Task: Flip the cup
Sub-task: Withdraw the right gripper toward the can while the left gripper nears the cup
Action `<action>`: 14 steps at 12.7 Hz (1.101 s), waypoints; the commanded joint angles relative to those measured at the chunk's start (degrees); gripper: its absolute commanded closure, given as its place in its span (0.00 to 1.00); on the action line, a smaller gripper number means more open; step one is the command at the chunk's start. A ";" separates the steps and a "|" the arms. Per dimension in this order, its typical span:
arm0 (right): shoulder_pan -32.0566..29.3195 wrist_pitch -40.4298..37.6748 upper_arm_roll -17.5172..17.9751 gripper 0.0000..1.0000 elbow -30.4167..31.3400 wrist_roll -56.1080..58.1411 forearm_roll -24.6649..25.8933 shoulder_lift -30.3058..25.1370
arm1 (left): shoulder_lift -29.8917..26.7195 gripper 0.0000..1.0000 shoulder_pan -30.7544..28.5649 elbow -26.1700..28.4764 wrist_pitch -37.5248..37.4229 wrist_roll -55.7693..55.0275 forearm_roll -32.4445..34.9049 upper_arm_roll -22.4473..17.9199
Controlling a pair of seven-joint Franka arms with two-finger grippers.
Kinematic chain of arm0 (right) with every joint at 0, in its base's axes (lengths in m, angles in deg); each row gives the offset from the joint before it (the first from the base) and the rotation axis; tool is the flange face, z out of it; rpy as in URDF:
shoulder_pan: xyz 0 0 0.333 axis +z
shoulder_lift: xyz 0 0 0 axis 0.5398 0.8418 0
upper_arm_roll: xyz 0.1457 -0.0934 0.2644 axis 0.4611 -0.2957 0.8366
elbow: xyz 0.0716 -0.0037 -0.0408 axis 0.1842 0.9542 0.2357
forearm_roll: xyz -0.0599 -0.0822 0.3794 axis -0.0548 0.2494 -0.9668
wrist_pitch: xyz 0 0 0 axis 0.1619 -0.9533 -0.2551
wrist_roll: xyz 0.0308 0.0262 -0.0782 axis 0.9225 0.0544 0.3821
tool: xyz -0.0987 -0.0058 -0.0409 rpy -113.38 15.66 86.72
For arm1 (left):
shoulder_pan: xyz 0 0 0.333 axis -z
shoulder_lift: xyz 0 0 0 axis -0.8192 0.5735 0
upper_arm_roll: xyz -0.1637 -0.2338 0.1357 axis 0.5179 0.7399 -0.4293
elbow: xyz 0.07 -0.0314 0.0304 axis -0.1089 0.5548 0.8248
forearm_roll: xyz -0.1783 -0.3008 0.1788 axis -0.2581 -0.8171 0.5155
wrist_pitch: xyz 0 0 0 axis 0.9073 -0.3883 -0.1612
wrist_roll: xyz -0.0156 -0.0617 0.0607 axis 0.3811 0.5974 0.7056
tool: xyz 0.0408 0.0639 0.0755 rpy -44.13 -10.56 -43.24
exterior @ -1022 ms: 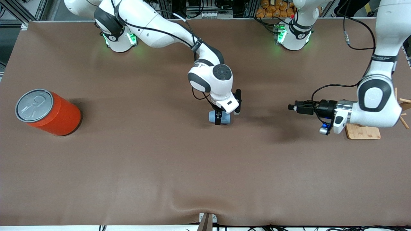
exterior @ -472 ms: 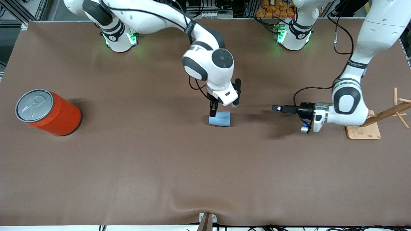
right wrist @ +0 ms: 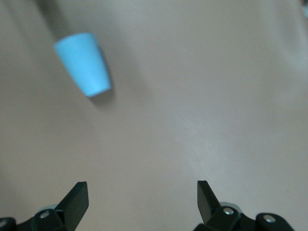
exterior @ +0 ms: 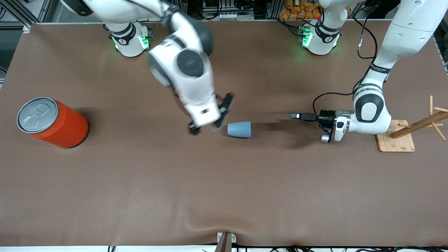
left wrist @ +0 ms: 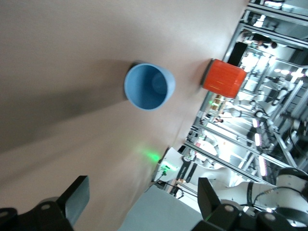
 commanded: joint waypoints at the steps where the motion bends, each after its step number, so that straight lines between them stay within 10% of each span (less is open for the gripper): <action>1: -8.03 -3.33 2.02 0.00 2.06 -10.72 -1.27 -4.55 | 1.63 0.03 3.79 0.68 2.41 4.71 -6.91 0.27; 8: -28.01 -11.06 3.27 0.00 1.54 -18.42 -1.10 -6.76 | 6.46 0.11 11.10 -2.21 8.66 10.09 -17.56 0.26; 14: -27.85 -11.87 -2.97 0.00 3.89 -46.69 -2.50 -16.85 | 9.72 0.20 15.32 -6.43 12.09 10.27 -22.31 0.18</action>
